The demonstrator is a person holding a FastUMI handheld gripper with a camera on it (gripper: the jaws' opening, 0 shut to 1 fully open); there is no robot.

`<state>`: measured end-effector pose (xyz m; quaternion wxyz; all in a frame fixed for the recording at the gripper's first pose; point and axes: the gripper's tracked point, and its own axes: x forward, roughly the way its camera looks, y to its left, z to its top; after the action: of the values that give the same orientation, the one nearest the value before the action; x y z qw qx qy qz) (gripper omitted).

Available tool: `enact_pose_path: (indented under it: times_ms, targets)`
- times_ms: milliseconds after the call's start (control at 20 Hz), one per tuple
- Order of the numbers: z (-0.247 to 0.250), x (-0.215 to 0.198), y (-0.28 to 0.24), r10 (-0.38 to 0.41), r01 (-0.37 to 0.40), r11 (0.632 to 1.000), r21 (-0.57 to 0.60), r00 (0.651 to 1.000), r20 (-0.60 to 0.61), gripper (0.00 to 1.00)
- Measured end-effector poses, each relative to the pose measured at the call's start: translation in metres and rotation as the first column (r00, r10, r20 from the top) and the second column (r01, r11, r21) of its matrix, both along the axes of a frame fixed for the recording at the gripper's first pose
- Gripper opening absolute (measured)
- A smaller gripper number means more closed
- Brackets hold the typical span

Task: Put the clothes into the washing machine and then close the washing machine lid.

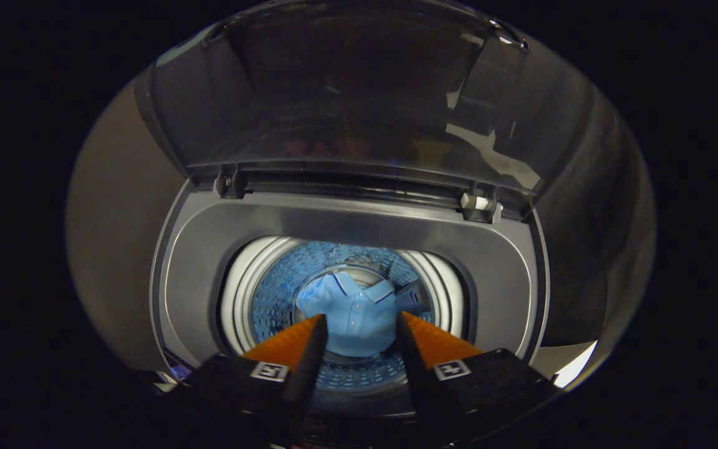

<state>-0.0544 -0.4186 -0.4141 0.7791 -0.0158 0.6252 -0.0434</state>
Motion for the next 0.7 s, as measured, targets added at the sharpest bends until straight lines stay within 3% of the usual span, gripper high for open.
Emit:
enact_pose_path:
  times_ms: [100,250,450,550,700]
  targets:
    - [0.004,0.000,0.001,-0.026,0.026,1.000,0.007,1.000,-0.006,0.88]
    - [0.016,0.004,-0.012,-0.066,0.067,0.997,-0.038,0.998,0.013,1.00]
    - [0.044,0.022,-0.010,-0.108,0.110,0.994,-0.012,0.991,0.080,1.00]
    - [0.074,0.042,-0.005,-0.087,0.089,0.996,-0.002,0.981,0.175,1.00]
    - [0.129,0.085,0.014,-0.040,0.019,0.998,0.056,0.913,0.405,0.99]
